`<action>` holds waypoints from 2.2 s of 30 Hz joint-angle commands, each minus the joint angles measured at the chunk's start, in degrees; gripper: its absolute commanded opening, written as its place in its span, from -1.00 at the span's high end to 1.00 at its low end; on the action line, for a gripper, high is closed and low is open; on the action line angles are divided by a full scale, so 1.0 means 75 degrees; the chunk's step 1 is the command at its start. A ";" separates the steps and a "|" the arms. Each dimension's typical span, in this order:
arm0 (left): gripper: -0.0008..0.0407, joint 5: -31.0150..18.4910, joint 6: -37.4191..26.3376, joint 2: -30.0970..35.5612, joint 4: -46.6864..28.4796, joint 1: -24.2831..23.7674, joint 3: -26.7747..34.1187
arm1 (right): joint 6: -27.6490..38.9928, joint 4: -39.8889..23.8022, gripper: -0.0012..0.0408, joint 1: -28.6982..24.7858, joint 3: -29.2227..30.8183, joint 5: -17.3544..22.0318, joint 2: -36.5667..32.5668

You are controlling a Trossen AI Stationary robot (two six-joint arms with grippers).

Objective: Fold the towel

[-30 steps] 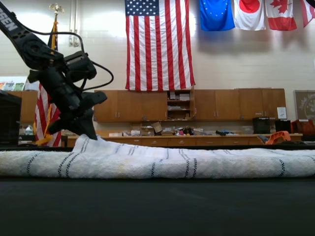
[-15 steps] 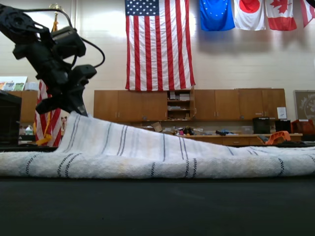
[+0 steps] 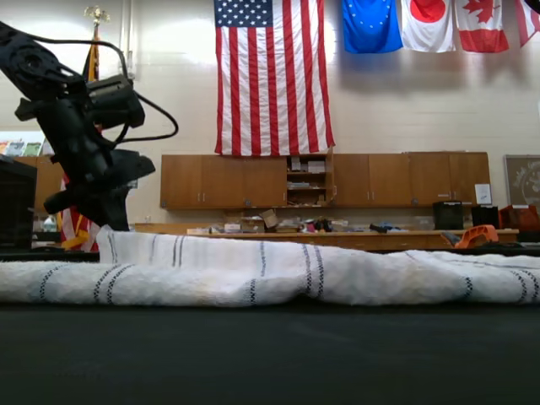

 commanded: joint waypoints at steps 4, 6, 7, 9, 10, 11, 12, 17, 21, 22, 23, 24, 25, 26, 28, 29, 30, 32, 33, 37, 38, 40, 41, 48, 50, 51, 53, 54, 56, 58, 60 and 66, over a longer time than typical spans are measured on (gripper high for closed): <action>0.90 -0.0090 0.0420 0.0539 0.0828 0.0003 -0.0003 | 0.0006 0.0017 0.01 0.0003 0.0000 0.0017 0.0003; 0.90 -0.0114 0.0452 0.0749 0.1064 0.0003 -0.0003 | 0.0003 0.0038 0.01 0.0003 0.0000 0.0017 0.0003; 0.90 -0.0137 0.0469 0.0860 0.1142 0.0003 -0.0003 | 0.0003 0.0044 0.01 0.0003 0.0000 0.0017 0.0003; 0.90 -0.0189 0.0510 0.1070 0.1145 0.0003 0.0000 | 0.0006 0.0047 0.01 0.0003 0.0000 0.0017 0.0003; 0.90 -0.0201 0.0530 0.1169 0.1116 0.0003 -0.0003 | 0.0006 0.0044 0.01 0.0003 0.0000 0.0017 0.0003; 0.90 -0.0216 0.0527 0.1268 0.1081 0.0003 -0.0003 | 0.0003 0.0047 0.01 0.0003 0.0000 0.0017 0.0003; 0.90 -0.0219 0.0527 0.1352 0.1043 0.0003 -0.0003 | 0.0003 0.0047 0.01 0.0003 0.0000 0.0017 0.0003; 0.90 -0.0283 0.0527 0.1649 0.0976 0.0003 -0.0003 | 0.0003 0.0044 0.01 0.0003 0.0000 0.0017 0.0003; 0.90 -0.0542 0.0530 0.1716 0.0994 0.0003 0.0000 | 0.0003 0.0047 0.01 0.0003 0.0000 0.0017 0.0003; 0.90 -0.0589 0.0560 0.1716 0.1035 0.0003 0.0000 | 0.0003 0.0050 0.01 0.0003 0.0000 0.0017 0.0003; 0.90 -0.0592 0.0624 0.1696 0.1087 0.0003 -0.0003 | 0.0003 0.0050 0.01 0.0003 0.0000 0.0017 0.0003; 0.90 -0.0595 0.0688 0.1673 0.1151 0.0003 -0.0003 | 0.0006 0.0058 0.01 0.0003 0.0000 0.0017 0.0003; 0.90 -0.0597 0.0702 0.1638 0.1186 0.0003 0.0000 | 0.0006 0.0076 0.01 0.0003 0.0000 0.0017 0.0003; 0.90 -0.0635 0.0699 0.1591 0.1189 0.0003 0.0000 | 0.0006 0.0087 0.01 0.0003 0.0000 0.0017 0.0003; 0.90 -0.0667 0.0702 0.1521 0.1189 0.0003 0.0000 | 0.0006 0.0099 0.01 0.0003 0.0000 0.0017 0.0003; 0.90 -0.0667 0.0723 0.1486 0.1186 0.0003 0.0000 | 0.0006 0.0099 0.01 0.0003 0.0000 0.0017 0.0003; 0.90 -0.0664 0.0758 0.1472 0.1189 0.0003 0.0000 | 0.0006 0.0099 0.01 0.0003 0.0000 0.0015 0.0003; 0.89 -0.0664 0.0787 0.1434 0.1189 0.0003 0.0000 | 0.0006 0.0096 0.01 0.0003 0.0000 0.0017 0.0003; 0.88 -0.0664 0.0796 0.1434 0.1209 0.0003 0.0000 | 0.0006 0.0090 0.01 0.0003 0.0000 0.0017 0.0003; 0.71 -0.0664 0.0982 0.1434 0.1387 0.0003 0.0000 | 0.0006 0.0108 0.01 0.0003 0.0000 0.0015 0.0003; 0.64 -0.0664 0.1084 0.1434 0.1440 0.0003 0.0000 | 0.0006 0.0108 0.01 0.0003 0.0000 0.0015 0.0003; 0.48 -0.0667 0.1186 0.1434 0.1542 0.0003 0.0000 | 0.0006 0.0108 0.01 0.0003 0.0000 0.0015 0.0003; 0.40 -0.0670 0.1183 0.1434 0.1556 0.0003 0.0006 | 0.0006 0.0111 0.01 0.0003 0.0000 0.0015 0.0003; -0.09 -0.0778 0.1142 0.1358 0.1244 0.0012 0.0105 | 0.0003 0.0157 0.01 0.0003 0.0000 0.0012 0.0003; -0.12 -0.0909 0.1017 0.1288 0.0877 0.0012 0.0184 | 0.0003 0.0187 0.01 0.0003 0.0000 0.0012 0.0003; -0.12 -0.0909 0.0997 0.1250 0.0746 0.0012 0.0210 | 0.0003 0.0189 0.01 0.0003 0.0000 0.0012 0.0003; -0.11 -0.0909 0.0962 0.1151 0.0565 0.0012 0.0219 | 0.0003 0.0184 0.01 0.0003 0.0000 0.0012 0.0003; -0.11 -0.0906 0.0927 0.1087 0.0516 0.0009 0.0201 | 0.0003 0.0178 0.01 0.0003 0.0000 0.0012 0.0003; -0.11 -0.0915 0.0813 0.1008 0.0525 0.0012 0.0125 | 0.0003 0.0172 0.01 0.0003 0.0000 0.0012 0.0003; -0.11 -0.0938 0.0772 0.0976 0.0519 0.0012 0.0070 | 0.0003 0.0169 0.01 0.0003 0.0000 0.0015 0.0003; -0.11 -0.1023 0.0769 0.1011 0.0533 0.0012 0.0064 | 0.0003 0.0166 0.01 0.0003 0.0000 0.0015 0.0003; -0.11 -0.1037 0.0717 0.1163 0.0825 0.0012 0.0061 | 0.0003 0.0189 0.01 0.0003 0.0000 0.0015 0.0003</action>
